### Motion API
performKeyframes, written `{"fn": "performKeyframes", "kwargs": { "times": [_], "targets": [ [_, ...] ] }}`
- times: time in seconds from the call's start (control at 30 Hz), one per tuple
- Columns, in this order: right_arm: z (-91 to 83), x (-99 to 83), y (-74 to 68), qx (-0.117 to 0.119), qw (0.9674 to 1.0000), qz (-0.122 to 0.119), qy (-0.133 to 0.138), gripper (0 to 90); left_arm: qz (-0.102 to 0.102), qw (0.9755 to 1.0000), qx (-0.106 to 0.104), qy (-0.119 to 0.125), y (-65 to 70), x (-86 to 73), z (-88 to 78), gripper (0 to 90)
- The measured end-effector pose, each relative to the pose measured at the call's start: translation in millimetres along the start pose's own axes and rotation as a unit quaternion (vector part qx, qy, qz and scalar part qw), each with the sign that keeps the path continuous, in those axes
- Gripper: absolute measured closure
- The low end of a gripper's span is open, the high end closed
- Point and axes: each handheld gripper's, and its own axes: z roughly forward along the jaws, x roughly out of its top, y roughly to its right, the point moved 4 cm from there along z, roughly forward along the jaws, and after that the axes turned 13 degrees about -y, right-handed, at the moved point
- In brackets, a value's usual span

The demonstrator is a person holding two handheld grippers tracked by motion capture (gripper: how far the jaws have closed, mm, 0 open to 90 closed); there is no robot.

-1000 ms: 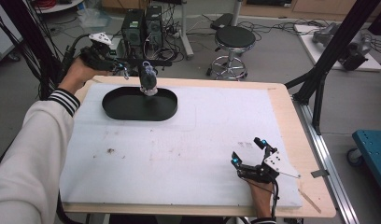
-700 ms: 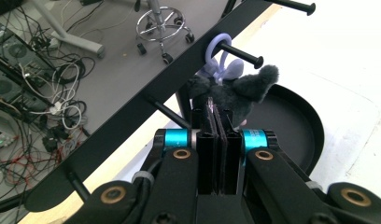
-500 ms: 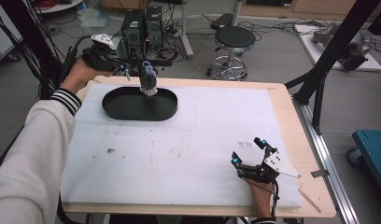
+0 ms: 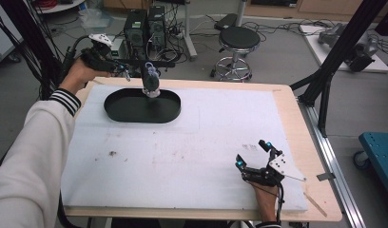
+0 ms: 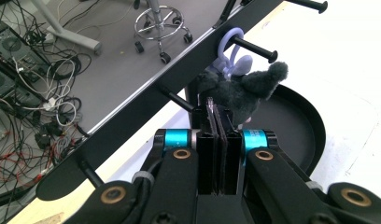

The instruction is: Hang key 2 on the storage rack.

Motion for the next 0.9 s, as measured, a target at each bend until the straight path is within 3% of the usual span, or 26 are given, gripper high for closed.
{"fn": "performKeyframes", "kwargs": {
  "times": [0.27,0.4,0.9],
  "targets": [
    [0.1,0.0,-0.1,0.0,1.0,0.0,0.001,0.7,-0.002,1.0,0.006,0.003,-4.3,1.5,2.9,88.1],
    [0.1,0.0,0.0,0.0,1.0,0.0,0.001,0.7,0.016,0.9997,0.015,-0.014,-4.2,10.7,0.9,88.1],
    [-0.1,-0.1,-0.3,0.0,1.0,0.002,-0.001,0.7,0.005,0.9997,0.024,-0.008,-11.7,11.9,9.0,88.1]
  ]
}}
